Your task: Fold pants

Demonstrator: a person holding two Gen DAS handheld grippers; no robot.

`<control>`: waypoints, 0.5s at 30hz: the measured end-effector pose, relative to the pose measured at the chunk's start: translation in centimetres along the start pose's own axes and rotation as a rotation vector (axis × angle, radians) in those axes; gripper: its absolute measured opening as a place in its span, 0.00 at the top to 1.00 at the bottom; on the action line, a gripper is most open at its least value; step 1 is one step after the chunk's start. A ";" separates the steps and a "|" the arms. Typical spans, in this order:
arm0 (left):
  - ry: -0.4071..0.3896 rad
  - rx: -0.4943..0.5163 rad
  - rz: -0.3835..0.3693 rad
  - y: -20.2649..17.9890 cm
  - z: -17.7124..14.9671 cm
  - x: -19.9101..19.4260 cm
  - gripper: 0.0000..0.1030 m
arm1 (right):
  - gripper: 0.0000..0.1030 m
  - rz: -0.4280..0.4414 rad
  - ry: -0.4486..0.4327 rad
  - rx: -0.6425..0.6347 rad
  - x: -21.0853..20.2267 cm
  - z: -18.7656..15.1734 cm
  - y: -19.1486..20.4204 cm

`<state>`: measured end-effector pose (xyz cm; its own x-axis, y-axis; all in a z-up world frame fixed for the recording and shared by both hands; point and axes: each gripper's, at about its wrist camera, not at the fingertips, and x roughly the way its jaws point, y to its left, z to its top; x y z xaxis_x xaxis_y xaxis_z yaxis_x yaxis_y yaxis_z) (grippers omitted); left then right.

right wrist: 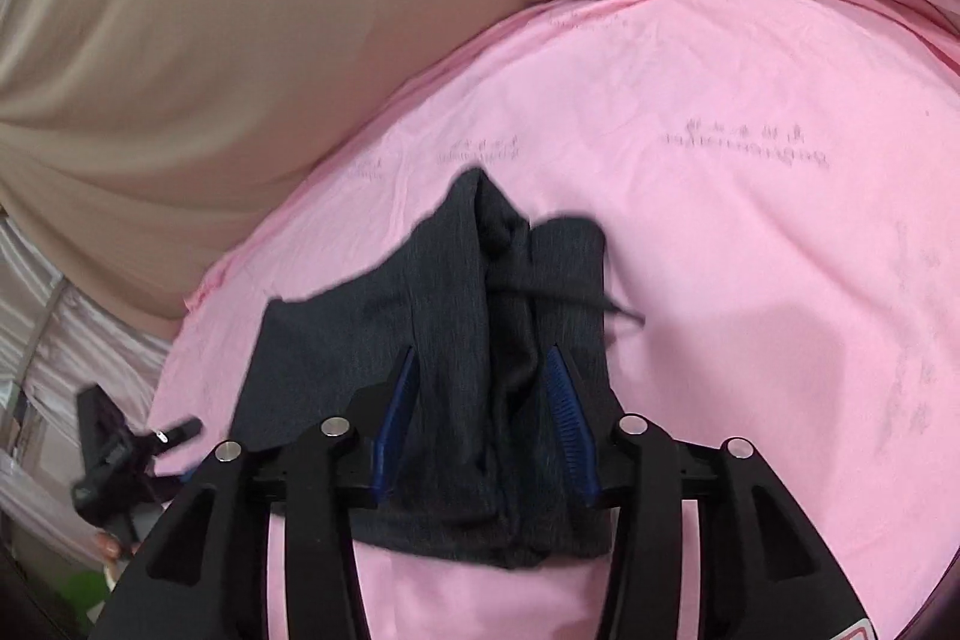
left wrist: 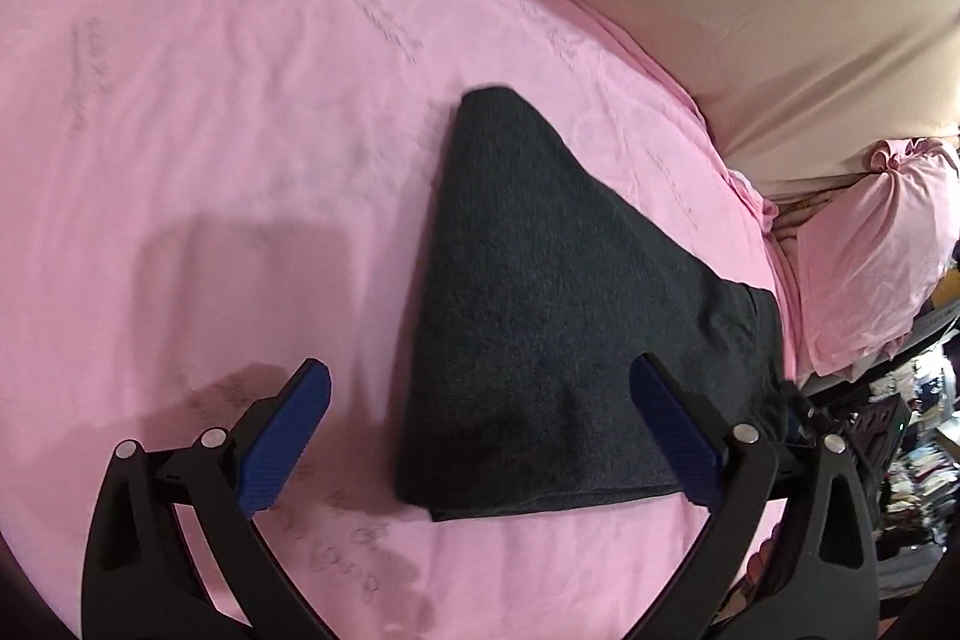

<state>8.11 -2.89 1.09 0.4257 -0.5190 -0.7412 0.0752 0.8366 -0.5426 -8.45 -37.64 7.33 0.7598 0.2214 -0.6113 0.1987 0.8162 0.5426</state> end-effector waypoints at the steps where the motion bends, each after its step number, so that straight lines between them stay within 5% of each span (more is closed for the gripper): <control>1: 0.018 -0.006 -0.008 0.0 -0.1 0.6 0.05 | 0.45 -0.002 0.002 -0.014 0.4 0.8 0.3; 5: 0.005 0.031 0.024 -0.8 -0.4 1.4 0.05 | 0.42 -0.028 0.087 -0.085 5.1 3.1 1.4; 7: 0.000 0.059 0.049 -1.4 -0.5 1.6 0.05 | 0.82 -0.090 0.100 -0.143 6.4 3.3 2.5; 8: 0.000 0.067 0.061 -1.6 -0.4 1.6 0.05 | 0.85 -0.077 0.068 -0.146 5.6 3.5 3.0; 11: -0.012 0.097 0.077 -1.8 -0.4 1.7 0.05 | 0.87 -0.023 -0.019 -0.128 3.4 3.6 2.6; 13: -0.005 0.098 0.084 -1.7 -0.3 2.4 0.05 | 0.80 -0.133 0.086 -0.112 6.0 3.2 0.4; 15: -0.023 0.126 0.109 -2.0 -0.4 2.5 0.05 | 0.74 -0.089 0.063 -0.048 5.0 2.3 -0.5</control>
<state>8.67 -5.99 0.16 0.4580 -0.4207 -0.7831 0.1390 0.9040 -0.4044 -3.32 -38.19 5.29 0.6998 0.1790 -0.6916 0.2322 0.8585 0.4573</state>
